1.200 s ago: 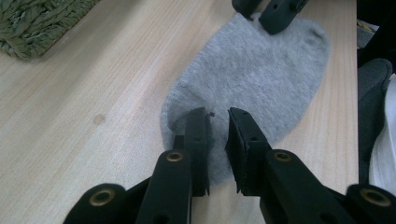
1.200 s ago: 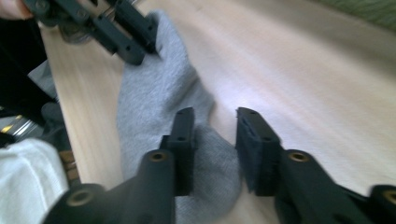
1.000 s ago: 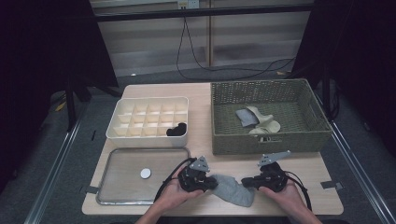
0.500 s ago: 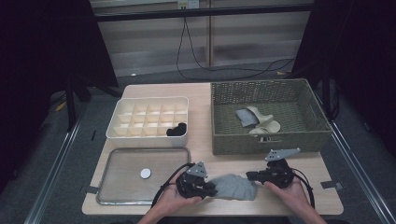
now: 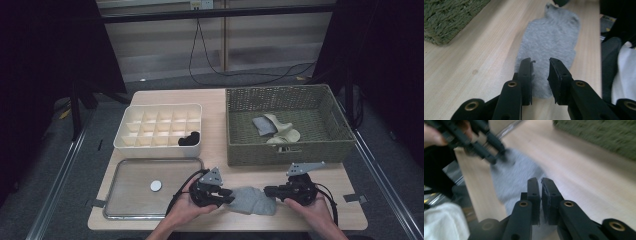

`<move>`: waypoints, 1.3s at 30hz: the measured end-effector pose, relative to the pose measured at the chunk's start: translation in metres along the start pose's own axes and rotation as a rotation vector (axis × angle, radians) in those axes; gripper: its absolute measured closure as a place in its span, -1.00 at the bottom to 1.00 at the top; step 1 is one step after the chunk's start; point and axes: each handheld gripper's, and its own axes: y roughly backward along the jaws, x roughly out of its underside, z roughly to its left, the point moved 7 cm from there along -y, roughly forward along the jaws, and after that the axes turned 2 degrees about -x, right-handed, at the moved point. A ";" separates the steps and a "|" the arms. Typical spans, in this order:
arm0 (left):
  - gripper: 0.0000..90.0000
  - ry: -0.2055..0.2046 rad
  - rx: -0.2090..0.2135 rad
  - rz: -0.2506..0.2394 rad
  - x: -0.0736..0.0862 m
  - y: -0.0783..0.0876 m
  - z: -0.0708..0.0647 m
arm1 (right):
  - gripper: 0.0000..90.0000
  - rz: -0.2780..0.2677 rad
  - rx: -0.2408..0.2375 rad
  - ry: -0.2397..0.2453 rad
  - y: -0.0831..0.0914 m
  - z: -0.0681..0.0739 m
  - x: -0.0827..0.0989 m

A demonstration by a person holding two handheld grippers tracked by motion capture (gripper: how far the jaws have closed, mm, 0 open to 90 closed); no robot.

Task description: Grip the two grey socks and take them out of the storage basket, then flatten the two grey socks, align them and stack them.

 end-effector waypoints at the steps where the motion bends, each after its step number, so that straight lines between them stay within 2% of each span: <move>1: 0.59 -0.002 0.001 0.020 0.001 -0.002 0.001 | 0.92 0.013 -0.004 0.009 -0.001 0.001 0.002; 4: 0.51 -0.014 -0.023 0.056 0.006 -0.005 0.005 | 0.94 0.042 -0.003 0.011 -0.007 0.001 0.007; 5: 0.48 -0.007 -0.019 0.037 0.005 -0.007 0.005 | 0.94 0.053 -0.003 0.009 -0.009 0.001 0.008; 11: 0.39 -0.029 -0.018 0.067 0.008 -0.005 0.005 | 0.91 0.102 0.012 0.022 -0.019 -0.001 0.014; 12: 0.38 -0.013 -0.016 0.058 0.008 -0.005 0.005 | 0.92 0.114 0.018 0.028 -0.020 -0.001 0.015; 13: 0.38 -0.011 -0.011 0.044 0.008 -0.006 0.004 | 0.92 0.111 0.016 0.032 -0.021 -0.001 0.015; 14: 0.38 -0.023 -0.013 0.056 0.009 -0.005 0.005 | 0.96 0.108 0.023 0.036 -0.021 -0.003 0.014; 15: 0.38 -0.013 -0.010 0.044 0.009 -0.005 0.004 | 0.97 0.106 0.032 0.035 -0.021 -0.004 0.014; 16: 0.38 -0.011 -0.006 0.057 0.011 -0.003 0.004 | 0.97 0.103 0.036 0.037 -0.022 -0.006 0.013; 17: 0.38 -0.008 0.000 0.046 0.012 -0.003 0.003 | 0.99 0.100 0.042 0.032 -0.022 -0.008 0.012; 21: 0.38 -0.015 0.011 0.062 0.015 0.001 0.000 | 0.99 0.088 0.059 0.018 -0.022 -0.014 0.010; 23: 0.39 -0.005 0.017 0.044 0.015 0.000 -0.001 | 0.99 0.083 0.062 0.014 -0.022 -0.016 0.009; 24: 0.40 -0.009 0.021 0.057 0.015 0.000 -0.001 | 0.99 0.080 0.060 0.014 -0.022 -0.016 0.008; 28: 0.40 0.015 0.037 0.047 0.015 -0.001 -0.004 | 0.98 0.081 0.067 0.023 -0.022 -0.018 0.008; 32: 0.40 0.010 0.024 0.045 0.013 -0.004 -0.010 | 0.97 0.073 0.054 0.016 -0.021 -0.020 0.009; 33: 0.40 0.005 0.030 0.063 0.013 -0.003 -0.011 | 0.93 0.072 0.051 0.017 -0.020 -0.020 0.009; 37: 0.40 0.043 0.043 0.034 0.011 -0.004 -0.010 | 0.74 0.072 0.042 0.020 -0.020 -0.017 0.009; 39: 0.30 0.049 0.040 0.030 0.011 -0.004 -0.009 | 0.60 0.066 0.034 0.028 -0.018 -0.017 0.007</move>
